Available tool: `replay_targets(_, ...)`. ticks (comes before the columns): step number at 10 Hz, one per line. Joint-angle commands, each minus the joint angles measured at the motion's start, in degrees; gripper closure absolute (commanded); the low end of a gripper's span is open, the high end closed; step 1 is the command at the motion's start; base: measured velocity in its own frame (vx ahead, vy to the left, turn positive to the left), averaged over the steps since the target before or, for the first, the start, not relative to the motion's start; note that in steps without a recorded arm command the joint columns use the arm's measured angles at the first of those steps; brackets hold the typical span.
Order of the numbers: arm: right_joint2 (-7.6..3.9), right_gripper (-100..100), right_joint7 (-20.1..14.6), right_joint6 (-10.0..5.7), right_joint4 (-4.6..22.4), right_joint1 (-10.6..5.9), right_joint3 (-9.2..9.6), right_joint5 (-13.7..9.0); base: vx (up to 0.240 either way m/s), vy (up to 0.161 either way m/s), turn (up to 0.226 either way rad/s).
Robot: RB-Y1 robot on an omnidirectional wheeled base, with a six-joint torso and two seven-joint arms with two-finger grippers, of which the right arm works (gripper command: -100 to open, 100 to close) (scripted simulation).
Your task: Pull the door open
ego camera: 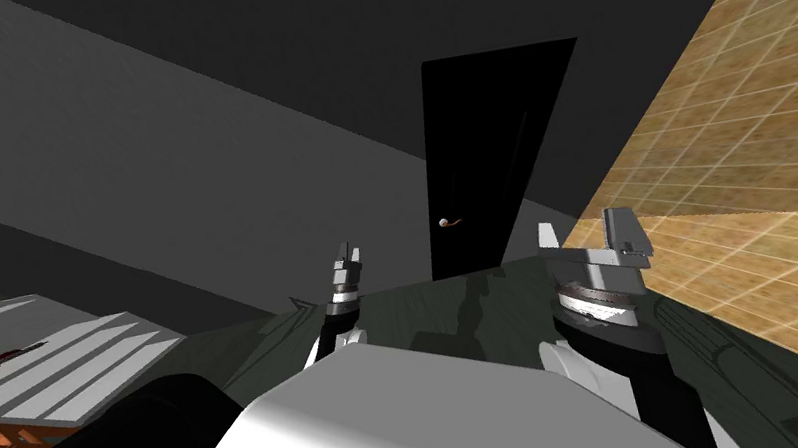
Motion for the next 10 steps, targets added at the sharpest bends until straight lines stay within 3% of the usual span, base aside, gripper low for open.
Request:
replay_targets(1,-0.46,-100,-0.12,-0.18,2.54,-1.09,0.12,-0.05,0.055,-0.108,0.087)
replay_targets(4,-1.24,-100,-0.33,-0.49,6.81,-3.04,0.33,-0.14,0.083,-0.002,0.02)
replay_targets(5,-1.24,-100,-0.33,-0.49,7.04,-3.04,0.33,-0.14,0.061,0.003,0.019)
replay_targets(10,-2.66,-100,-0.73,-1.09,15.22,-6.82,0.75,-0.31,0.064,-0.022,0.036)
